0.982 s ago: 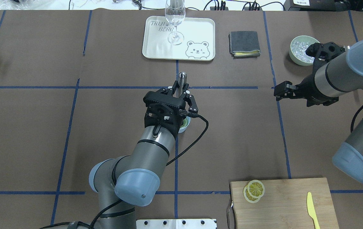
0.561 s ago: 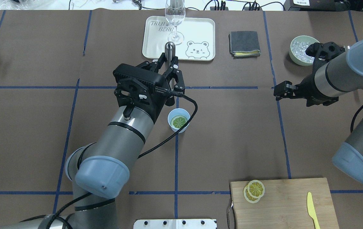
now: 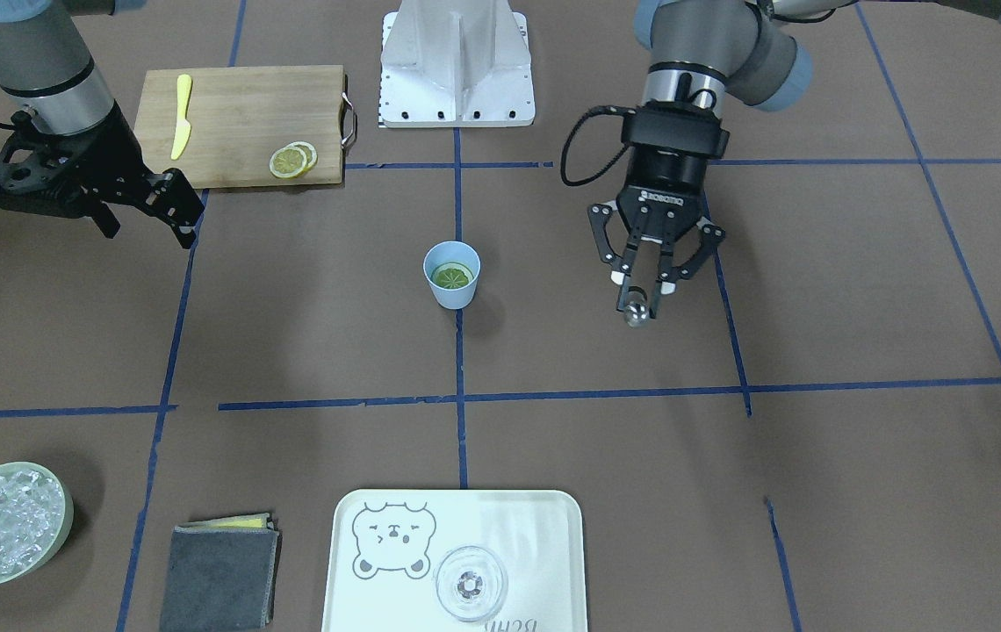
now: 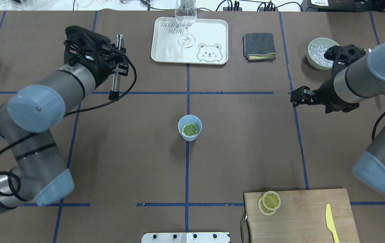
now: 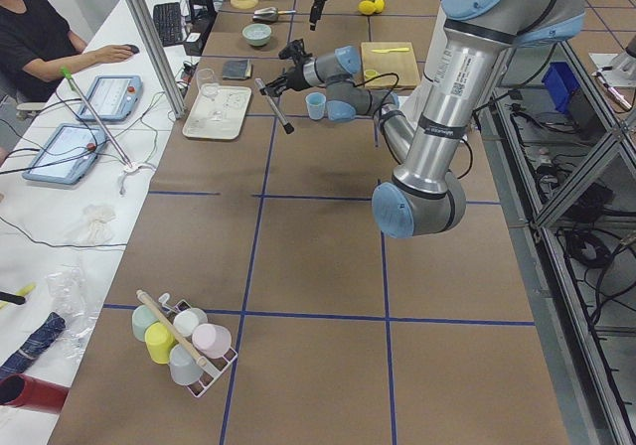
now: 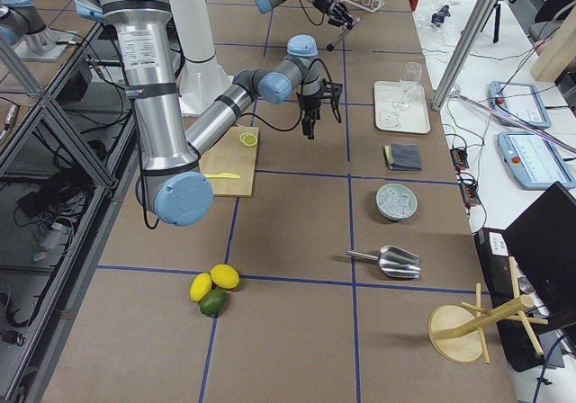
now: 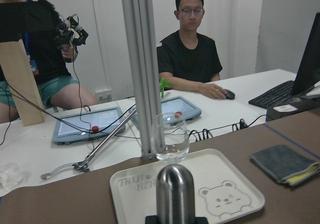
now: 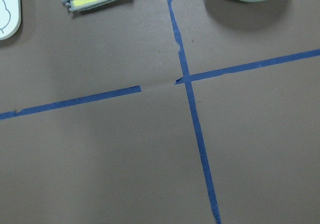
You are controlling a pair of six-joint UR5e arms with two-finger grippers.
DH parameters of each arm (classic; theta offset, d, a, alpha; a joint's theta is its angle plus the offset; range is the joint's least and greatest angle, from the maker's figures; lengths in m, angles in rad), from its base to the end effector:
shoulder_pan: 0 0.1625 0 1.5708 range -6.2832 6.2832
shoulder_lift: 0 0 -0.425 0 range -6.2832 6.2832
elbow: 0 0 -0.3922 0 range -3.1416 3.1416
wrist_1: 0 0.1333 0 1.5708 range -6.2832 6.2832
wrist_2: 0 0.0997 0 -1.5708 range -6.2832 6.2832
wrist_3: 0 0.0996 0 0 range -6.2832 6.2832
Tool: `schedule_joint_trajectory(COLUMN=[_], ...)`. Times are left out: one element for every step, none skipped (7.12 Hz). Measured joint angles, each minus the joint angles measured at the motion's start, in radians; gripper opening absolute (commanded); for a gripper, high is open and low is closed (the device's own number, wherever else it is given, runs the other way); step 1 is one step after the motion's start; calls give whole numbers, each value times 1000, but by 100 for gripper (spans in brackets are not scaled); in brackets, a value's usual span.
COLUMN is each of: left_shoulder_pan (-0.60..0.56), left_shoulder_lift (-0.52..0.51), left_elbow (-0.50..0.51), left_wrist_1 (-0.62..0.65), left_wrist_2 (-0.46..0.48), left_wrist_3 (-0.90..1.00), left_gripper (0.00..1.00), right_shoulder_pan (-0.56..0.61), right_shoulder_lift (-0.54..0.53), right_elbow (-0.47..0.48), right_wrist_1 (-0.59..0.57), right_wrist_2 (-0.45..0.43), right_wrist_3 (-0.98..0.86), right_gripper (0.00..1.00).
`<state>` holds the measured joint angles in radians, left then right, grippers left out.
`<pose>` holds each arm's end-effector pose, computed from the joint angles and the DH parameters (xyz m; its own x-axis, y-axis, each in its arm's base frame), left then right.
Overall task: Squeeze lemon into cup
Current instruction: 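Lift the steel rod out and set it back down with the left gripper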
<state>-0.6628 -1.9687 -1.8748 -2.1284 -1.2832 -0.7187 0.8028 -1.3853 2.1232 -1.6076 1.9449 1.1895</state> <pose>0.3622 -0.4877 0.2354 0.7633 0.3198 -0.5614 0.3469 0.5301 0.7737 -0.2808 -0.4302 0.3229 0.6809 0.2064 0.7026 -0.2719 0.9621 -0.0191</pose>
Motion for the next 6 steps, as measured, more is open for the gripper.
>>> schedule_joint_trajectory(left_shoulder_pan=[-111,-200,-250,-271,-280,-283], left_shoulder_lift=[7,20,62,132,205,252], left_elbow=[5,17,29,37,52,83], left_wrist_1=[107,196,259,292,305,311], left_wrist_2=[-218,-428,-588,-680,-721,-749], left_wrist_3=[0,-1,-4,-10,-16,-32], left_gripper=[0,0,0,0,0,0], right_shoulder_pan=[0,-1,-2,-2,-2,-2], right_shoulder_lift=[1,2,3,4,6,7], right_elbow=[-1,-6,-10,-13,-16,-17], right_wrist_1=[0,0,1,0,0,1], right_wrist_2=[-1,-1,-1,-1,-1,-1], right_wrist_3=[-1,-2,-3,-4,-5,-4], right_gripper=[100,100,100,100,100,100])
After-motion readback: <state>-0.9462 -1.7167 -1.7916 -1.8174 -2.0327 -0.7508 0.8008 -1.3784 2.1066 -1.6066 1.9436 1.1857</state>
